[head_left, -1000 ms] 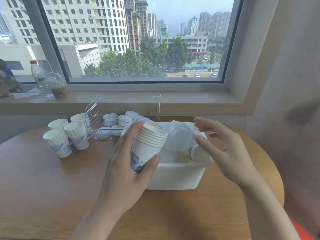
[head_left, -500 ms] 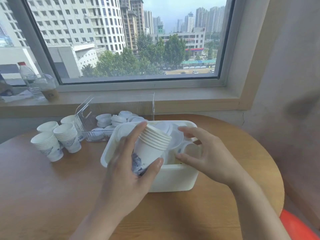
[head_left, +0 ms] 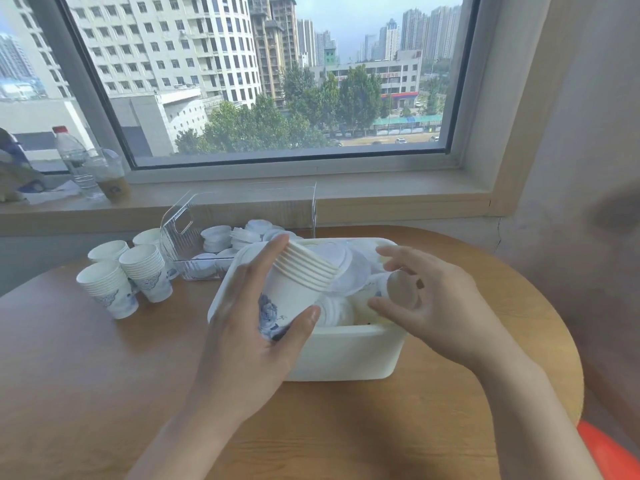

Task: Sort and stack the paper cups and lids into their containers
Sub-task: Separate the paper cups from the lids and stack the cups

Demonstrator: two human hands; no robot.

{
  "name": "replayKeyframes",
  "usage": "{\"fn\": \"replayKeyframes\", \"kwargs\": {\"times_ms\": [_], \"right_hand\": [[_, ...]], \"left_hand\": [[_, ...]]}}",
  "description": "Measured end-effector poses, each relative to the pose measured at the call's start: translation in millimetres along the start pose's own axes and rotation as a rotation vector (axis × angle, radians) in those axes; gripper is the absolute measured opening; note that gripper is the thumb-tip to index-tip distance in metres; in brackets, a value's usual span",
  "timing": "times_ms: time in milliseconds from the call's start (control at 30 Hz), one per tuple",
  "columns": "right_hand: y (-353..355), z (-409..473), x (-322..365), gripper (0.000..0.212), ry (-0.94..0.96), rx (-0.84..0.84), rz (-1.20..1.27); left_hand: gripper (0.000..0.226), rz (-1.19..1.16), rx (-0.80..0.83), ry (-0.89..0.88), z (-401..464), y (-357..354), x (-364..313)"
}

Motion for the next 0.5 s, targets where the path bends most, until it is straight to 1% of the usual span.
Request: {"fn": "replayKeyframes", "kwargs": {"times_ms": [233, 367, 500], "right_hand": [[20.2, -0.9, -4.4, 0.036, -0.042, -0.211, 0.238], [35.8, -2.0, -11.1, 0.029, -0.075, -0.330, 0.337], [44.2, -2.8, -10.4, 0.024, -0.088, -0.389, 0.533]], "left_hand": [[0.078, 0.001, 0.014, 0.005, -1.8, -1.4, 0.8], [0.079, -0.012, 0.015, 0.012, -4.0, -2.1, -0.8], [0.079, -0.016, 0.022, 0.019, -5.6, -2.8, -3.0]]}}
Point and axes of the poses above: each hand's wrist, its own z-axis towards the middle knuckle, its own y-axis out of the back of the hand, x = y × z, the point moved 4 cm from there along z, towards the middle knuckle, and after that the axes turned 11 degrees about -y, right-handed, at the moved point
